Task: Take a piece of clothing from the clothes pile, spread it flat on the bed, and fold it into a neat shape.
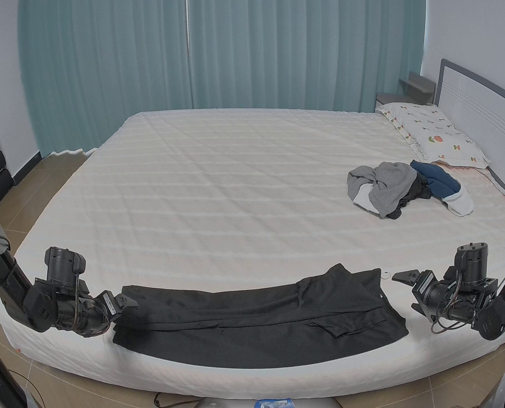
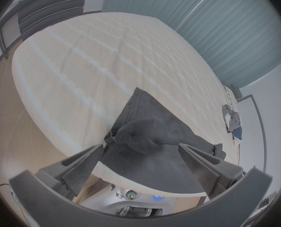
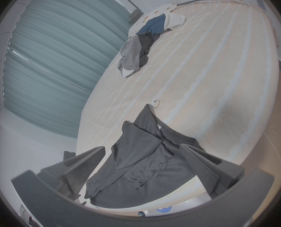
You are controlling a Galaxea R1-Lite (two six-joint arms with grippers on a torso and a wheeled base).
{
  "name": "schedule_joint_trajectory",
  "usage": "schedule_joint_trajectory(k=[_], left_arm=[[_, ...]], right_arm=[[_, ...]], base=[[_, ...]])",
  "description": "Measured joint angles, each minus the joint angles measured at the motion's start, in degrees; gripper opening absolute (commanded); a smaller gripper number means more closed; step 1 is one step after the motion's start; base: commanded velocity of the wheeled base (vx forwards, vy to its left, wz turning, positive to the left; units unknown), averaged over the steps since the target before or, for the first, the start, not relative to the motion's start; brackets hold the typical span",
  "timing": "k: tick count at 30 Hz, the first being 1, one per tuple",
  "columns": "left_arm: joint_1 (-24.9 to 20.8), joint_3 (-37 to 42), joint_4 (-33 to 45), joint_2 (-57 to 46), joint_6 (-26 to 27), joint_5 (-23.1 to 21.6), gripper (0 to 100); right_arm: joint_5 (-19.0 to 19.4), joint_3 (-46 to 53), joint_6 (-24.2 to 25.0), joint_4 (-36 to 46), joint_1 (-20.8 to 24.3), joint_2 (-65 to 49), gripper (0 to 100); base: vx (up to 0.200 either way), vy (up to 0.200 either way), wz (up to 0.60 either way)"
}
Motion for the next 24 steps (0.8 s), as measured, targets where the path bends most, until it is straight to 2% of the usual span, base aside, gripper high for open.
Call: schedule_joint_trajectory(k=[5,18,19,24], left_arm=[[-0.93,0.94,-2.02,0.01,-2.4,1.07,100],[-1.21,0.76,-8.47,6.46,-3.15,5.96,100],[-1.21,0.74,-8.48,6.79,-3.36,5.97,0],[-1.76,0.01,-8.62,8.0,-4.92,6.11,0]], right_arm=[[0.18,0.8,0.11,-0.16,0.02,-0.79,100],[0.35,1.63,0.11,-0.29,-0.45,-1.34,100],[0.4,1.71,0.11,-0.27,-0.5,-1.32,100],[0.4,1.82,0.11,-0.32,-0.56,-1.05,100]], base=[[0.0,0.0,0.0],[0.0,0.0,0.0],[0.0,0.0,0.0],[0.0,0.0,0.0]])
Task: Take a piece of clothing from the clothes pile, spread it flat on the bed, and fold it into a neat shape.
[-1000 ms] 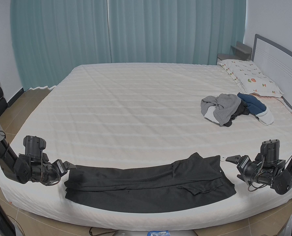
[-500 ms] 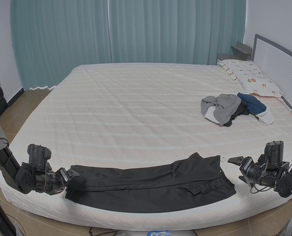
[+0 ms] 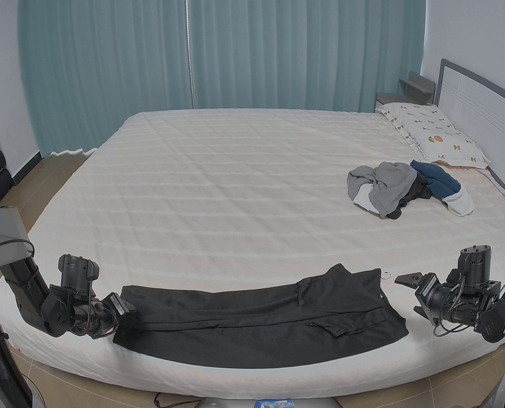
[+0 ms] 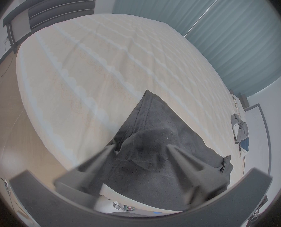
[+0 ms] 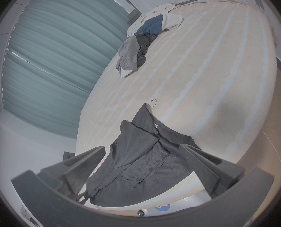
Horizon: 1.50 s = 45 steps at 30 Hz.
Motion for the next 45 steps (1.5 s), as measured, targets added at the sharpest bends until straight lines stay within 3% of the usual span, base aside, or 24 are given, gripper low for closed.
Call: schedule_joint_trajectory(k=[11,18,28,34,45], left_arm=[[-0.41,-0.23,-0.2,0.26,-0.4,2.82,0],[-0.34,-0.59,-5.45,-0.49,-2.55,4.08,0],[-0.11,-0.33,-9.33,-1.13,-5.63,4.04,0],[0.18,-0.8,-11.36,-1.27,-8.95,3.71,0],[0.35,-0.52,-13.17,-1.16,-9.12,3.71,0]], right_arm=[[0.13,0.12,0.04,0.0,0.26,0.3,100],[0.74,-0.16,1.6,0.07,3.64,0.28,100],[-1.39,-8.2,5.58,1.21,8.55,6.56,100],[-2.54,-12.23,5.92,1.58,9.18,12.47,100],[-3.52,-18.57,6.46,6.34,9.57,17.9,100]], base=[[0.0,0.0,0.0],[0.0,0.0,0.0],[0.0,0.0,0.0],[0.0,0.0,0.0],[0.0,0.0,0.0]])
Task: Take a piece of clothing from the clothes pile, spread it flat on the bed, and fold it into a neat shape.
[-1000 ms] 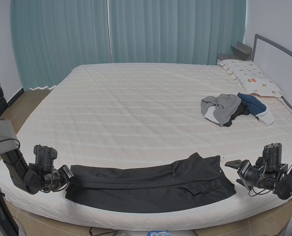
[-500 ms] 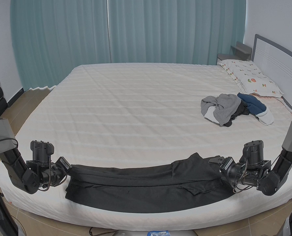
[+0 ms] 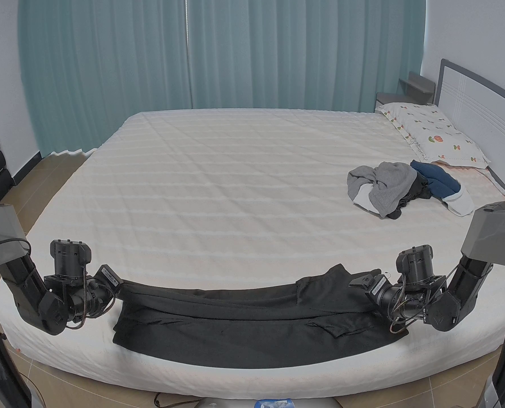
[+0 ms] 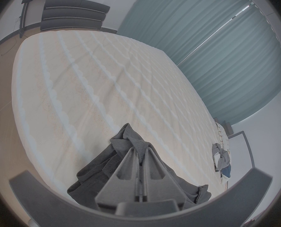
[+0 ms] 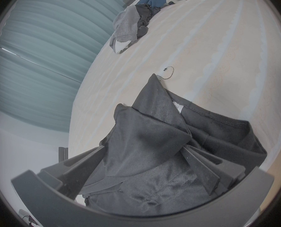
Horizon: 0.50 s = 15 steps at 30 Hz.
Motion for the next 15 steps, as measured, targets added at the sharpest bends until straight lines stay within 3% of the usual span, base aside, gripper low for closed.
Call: schedule_joint_trajectory(k=[6,7,15], left_arm=[[0.09,0.05,-0.02,0.26,0.0,0.09,0],[0.09,0.05,-0.02,0.3,0.0,0.09,0],[0.04,0.09,-0.07,0.3,0.0,0.35,0]], right_arm=[[-1.15,-1.02,-0.02,0.2,0.13,1.84,100],[-1.26,-1.08,-0.02,0.12,0.13,2.06,0],[-3.06,-1.94,-0.05,0.2,-0.02,3.3,0]], base=[[0.0,0.0,0.0],[0.0,0.0,0.0],[0.0,0.0,0.0]])
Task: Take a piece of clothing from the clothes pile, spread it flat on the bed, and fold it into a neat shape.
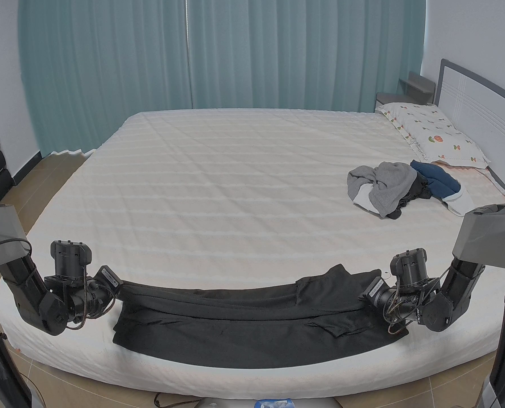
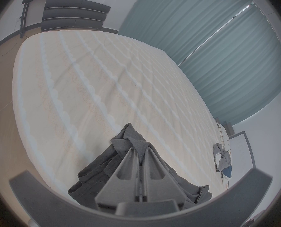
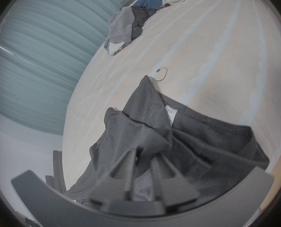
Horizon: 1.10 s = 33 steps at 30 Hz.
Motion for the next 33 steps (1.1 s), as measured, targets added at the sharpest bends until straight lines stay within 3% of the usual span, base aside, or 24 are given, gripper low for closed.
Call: schedule_joint_trajectory(k=[12,21,27,33], left_arm=[[-0.04,-0.87,-0.09,-0.22,0.23,0.06,0],[0.1,-8.02,-0.33,0.41,0.23,1.34,0],[0.49,-10.51,-5.8,1.51,0.17,2.36,0],[0.54,-8.25,-14.62,5.4,1.24,2.68,0]], right_arm=[[-0.68,-1.13,-0.06,-0.09,-0.39,-0.94,0],[-2.46,-8.35,0.05,-0.77,-1.13,-2.39,0],[-5.03,-13.47,-0.44,-5.17,-1.82,-2.58,0],[-5.12,-9.81,-3.18,-8.02,-1.79,-1.68,0]], base=[[0.0,0.0,0.0],[0.0,0.0,0.0],[0.0,0.0,0.0],[0.0,0.0,0.0]])
